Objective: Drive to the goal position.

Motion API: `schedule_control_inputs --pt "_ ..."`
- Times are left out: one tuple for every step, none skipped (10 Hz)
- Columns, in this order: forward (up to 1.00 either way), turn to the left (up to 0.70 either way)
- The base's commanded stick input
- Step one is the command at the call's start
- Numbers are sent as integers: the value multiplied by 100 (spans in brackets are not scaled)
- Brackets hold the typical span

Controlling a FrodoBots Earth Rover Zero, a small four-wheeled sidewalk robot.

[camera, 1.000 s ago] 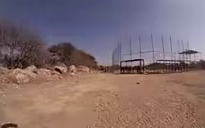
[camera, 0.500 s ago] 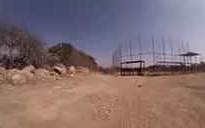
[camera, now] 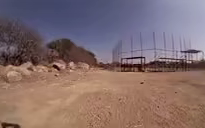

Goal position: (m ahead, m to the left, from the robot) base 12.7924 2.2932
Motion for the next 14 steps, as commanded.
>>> schedule_control_inputs --pt "50 0" --pt "50 0" --pt "50 0" --pt "50 0" --pt "50 0" --pt "50 0" --pt "50 0" --pt "50 0" --pt "50 0" --pt "50 0" --pt "50 0" --pt "50 0" --pt "50 0" --pt "50 0"
